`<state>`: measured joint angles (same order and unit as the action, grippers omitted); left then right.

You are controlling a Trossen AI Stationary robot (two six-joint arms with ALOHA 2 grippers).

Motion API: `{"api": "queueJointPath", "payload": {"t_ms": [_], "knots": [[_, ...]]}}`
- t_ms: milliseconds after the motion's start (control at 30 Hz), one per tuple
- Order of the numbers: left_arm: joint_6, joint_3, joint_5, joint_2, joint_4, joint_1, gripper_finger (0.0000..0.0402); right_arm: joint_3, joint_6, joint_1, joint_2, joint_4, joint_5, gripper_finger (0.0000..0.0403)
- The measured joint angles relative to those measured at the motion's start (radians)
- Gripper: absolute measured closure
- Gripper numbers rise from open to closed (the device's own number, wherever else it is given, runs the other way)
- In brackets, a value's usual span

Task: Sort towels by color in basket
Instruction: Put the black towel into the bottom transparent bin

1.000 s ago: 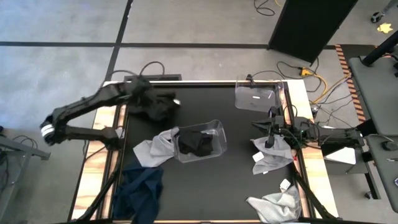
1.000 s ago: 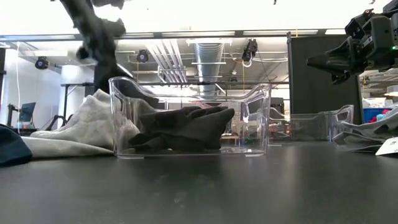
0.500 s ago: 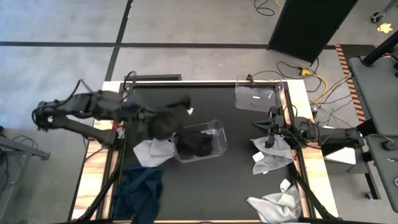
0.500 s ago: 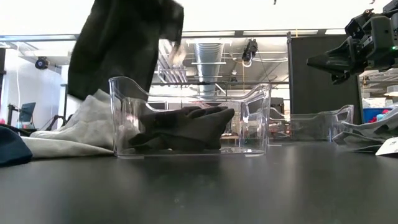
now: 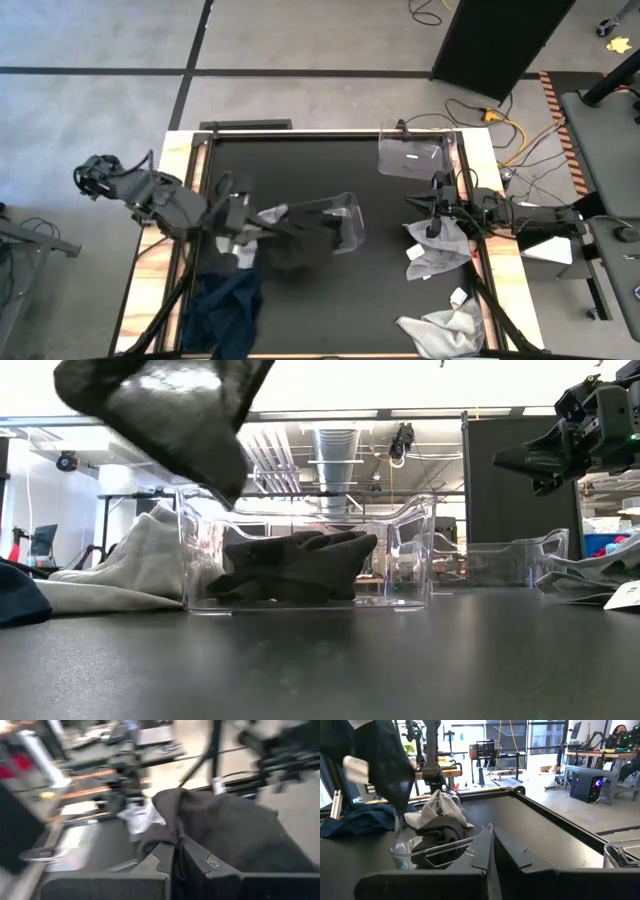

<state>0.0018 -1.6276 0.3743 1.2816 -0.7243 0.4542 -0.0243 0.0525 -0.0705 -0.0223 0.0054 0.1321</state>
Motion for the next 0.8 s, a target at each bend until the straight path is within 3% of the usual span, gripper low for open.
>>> {"api": "queueJointPath", "payload": {"t_ms": [100,333,800], "knots": [[0.019,-0.045,0.070,0.042,-0.022,-0.035,0.0402,0.000,0.000,0.000,0.000,0.000,0.000,0.0390],[0.023,-0.044,0.072,0.087,-0.004,-0.137,0.0402,0.000,0.000,0.000,0.000,0.000,0.000,0.0390],[0.038,-0.025,-0.021,0.211,0.116,-0.184,0.0401,0.000,0.000,0.000,0.000,0.000,0.000,0.0390]]}}
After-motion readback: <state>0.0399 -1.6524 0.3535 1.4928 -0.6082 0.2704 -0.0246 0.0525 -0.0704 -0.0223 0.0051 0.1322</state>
